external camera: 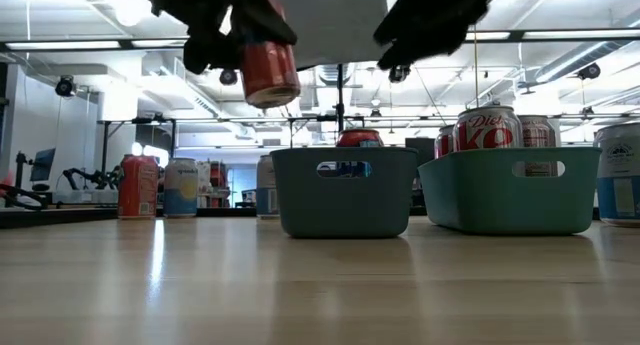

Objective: Sort soda cans
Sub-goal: Put the top right orange soda can into the dark green bin

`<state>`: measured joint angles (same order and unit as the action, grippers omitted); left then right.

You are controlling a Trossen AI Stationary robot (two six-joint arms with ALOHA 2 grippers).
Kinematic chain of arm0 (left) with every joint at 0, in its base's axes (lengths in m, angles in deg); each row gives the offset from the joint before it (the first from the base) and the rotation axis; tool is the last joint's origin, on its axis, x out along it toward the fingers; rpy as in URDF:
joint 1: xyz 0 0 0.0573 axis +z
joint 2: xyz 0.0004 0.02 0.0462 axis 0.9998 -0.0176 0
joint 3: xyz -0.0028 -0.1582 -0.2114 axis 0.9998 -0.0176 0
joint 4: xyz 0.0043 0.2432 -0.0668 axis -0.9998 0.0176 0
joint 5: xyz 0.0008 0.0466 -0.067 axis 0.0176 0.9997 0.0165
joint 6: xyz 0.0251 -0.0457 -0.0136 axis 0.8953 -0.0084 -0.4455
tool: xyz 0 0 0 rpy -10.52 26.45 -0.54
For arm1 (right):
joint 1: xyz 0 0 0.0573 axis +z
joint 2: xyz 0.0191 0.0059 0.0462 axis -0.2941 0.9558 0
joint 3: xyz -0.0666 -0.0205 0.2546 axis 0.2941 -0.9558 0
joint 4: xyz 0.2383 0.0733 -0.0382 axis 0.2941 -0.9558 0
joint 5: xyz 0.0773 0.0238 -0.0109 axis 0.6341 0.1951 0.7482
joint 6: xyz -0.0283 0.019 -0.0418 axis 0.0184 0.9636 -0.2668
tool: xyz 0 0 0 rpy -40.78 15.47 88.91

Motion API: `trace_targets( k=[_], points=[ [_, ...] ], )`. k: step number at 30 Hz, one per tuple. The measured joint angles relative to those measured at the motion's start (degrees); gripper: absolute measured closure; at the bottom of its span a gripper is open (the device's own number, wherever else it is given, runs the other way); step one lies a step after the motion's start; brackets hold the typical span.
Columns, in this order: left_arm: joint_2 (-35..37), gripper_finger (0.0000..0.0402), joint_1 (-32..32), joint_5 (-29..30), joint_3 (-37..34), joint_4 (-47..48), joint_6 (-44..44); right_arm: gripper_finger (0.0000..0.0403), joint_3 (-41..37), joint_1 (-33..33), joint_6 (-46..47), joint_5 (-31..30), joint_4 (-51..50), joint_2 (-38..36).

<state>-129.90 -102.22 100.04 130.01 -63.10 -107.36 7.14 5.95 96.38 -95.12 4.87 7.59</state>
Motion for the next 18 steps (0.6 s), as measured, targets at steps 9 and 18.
trace_targets(
  k=[9,18],
  points=[
    [-13.75,0.0117,1.29,-2.41,4.39,-5.05,-0.01,0.0042,1.29,6.92,2.18,-5.68,-0.54,-0.07],
    [-24.58,0.0116,4.19,-0.43,13.62,4.43,-3.06,0.0042,1.22,7.45,7.08,-5.77,-3.7,-0.04]
  ],
)
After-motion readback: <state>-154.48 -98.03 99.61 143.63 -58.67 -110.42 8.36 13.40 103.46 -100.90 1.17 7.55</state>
